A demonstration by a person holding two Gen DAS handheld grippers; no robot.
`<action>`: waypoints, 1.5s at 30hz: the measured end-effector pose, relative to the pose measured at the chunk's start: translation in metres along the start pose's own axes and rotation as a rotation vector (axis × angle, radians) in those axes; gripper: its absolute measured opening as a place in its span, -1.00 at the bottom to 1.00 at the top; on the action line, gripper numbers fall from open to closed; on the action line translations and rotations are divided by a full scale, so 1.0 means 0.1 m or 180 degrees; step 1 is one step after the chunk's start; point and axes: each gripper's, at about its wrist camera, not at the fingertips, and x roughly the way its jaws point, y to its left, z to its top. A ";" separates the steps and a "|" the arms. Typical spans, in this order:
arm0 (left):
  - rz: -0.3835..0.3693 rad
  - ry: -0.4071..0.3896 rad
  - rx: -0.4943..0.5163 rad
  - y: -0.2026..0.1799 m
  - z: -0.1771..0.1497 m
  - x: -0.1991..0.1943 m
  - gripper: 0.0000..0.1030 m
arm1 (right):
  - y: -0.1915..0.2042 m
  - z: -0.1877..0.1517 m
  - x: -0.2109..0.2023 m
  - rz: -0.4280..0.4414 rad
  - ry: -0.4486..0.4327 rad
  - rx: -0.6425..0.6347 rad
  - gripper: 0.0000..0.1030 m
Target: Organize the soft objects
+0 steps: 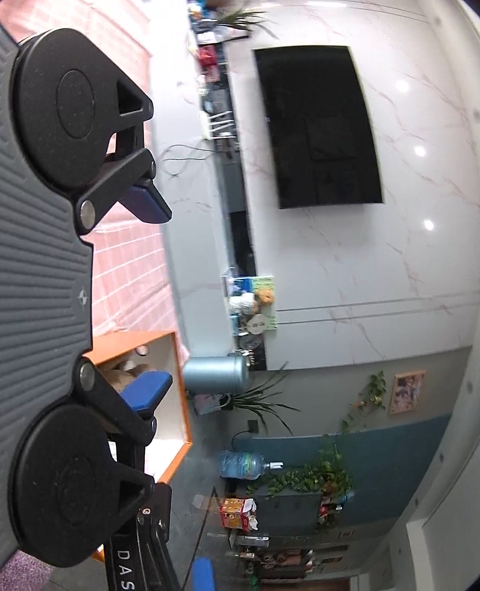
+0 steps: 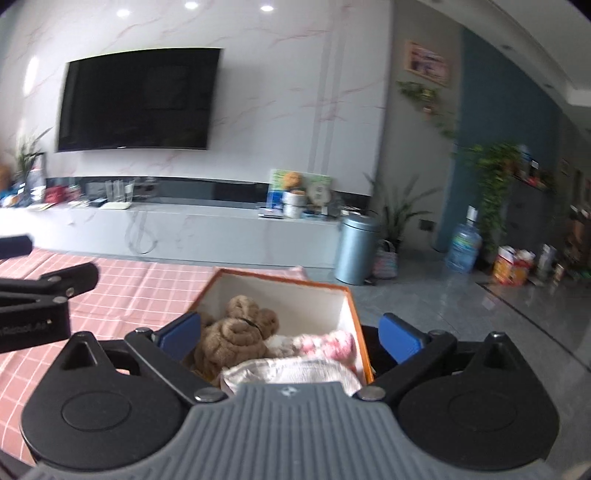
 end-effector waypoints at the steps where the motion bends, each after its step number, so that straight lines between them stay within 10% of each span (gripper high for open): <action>1: -0.0001 0.0037 -0.0048 0.03 -0.03 0.02 1.00 | 0.01 -0.05 -0.01 -0.0045 -0.0003 0.0053 0.95; 16: 0.0187 0.0459 -0.0290 0.19 -0.45 0.02 1.00 | 0.14 -0.62 0.01 -0.0162 0.0130 0.0241 0.95; 45: 0.0095 0.0558 -0.0296 0.09 -0.55 -0.13 1.00 | 0.17 -0.66 -0.10 -0.0127 0.0024 0.0169 0.95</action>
